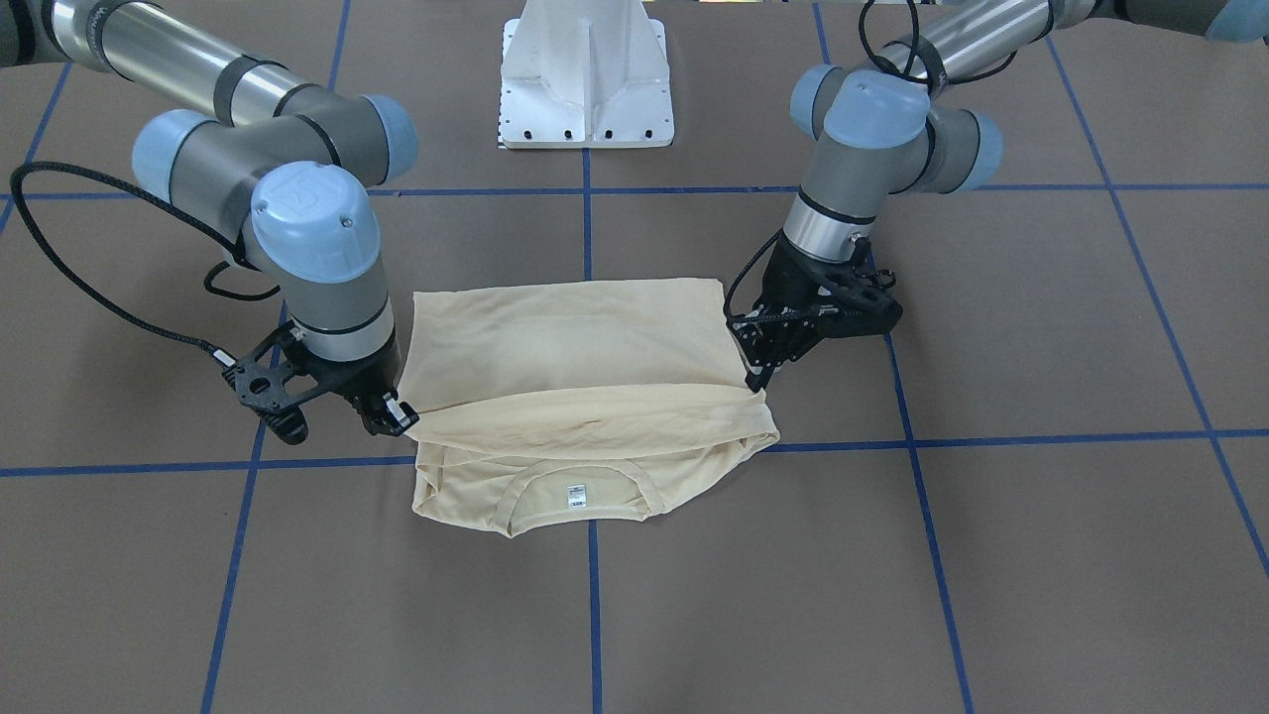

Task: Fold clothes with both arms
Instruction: 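Lift the hem with both grippers and fold it toward the collar, then release the hem and raise both grippers away from the folded shirt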

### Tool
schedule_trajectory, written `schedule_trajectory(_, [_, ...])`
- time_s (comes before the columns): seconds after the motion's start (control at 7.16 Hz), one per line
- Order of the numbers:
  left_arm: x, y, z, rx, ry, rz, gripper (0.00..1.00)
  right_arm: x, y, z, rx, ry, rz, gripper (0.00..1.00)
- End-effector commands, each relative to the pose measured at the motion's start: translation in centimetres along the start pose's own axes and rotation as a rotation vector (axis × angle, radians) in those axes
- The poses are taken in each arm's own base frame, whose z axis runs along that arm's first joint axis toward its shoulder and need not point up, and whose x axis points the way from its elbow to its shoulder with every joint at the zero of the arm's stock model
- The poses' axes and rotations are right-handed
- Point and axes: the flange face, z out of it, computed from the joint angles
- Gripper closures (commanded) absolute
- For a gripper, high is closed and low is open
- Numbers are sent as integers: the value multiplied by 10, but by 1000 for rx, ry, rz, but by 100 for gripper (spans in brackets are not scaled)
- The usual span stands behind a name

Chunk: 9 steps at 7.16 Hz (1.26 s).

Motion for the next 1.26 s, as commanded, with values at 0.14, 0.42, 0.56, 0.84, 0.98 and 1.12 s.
schedule_trajectory(0.14, [2,-27,42,30,-7,-13,100,-27,-16,47,46,-4,-17,100])
schedule_trajectory(0.42, [-2,-29,55,32,3,-12,100,-30,-18,58,50,-1,-19,100])
schedule_trajectory(0.56, [-7,-30,61,31,-10,-14,100,-39,-17,57,50,-9,-18,80])
schedule_trajectory(0.84, [-6,-38,56,43,14,-11,54,-52,-21,47,75,-29,-9,39])
schedule_trajectory(0.98, [-8,-66,41,75,43,71,40,-61,-42,23,83,-64,21,30])
schedule_trajectory(1.12, [-12,-72,35,70,50,80,40,-69,-36,6,72,-94,40,19])
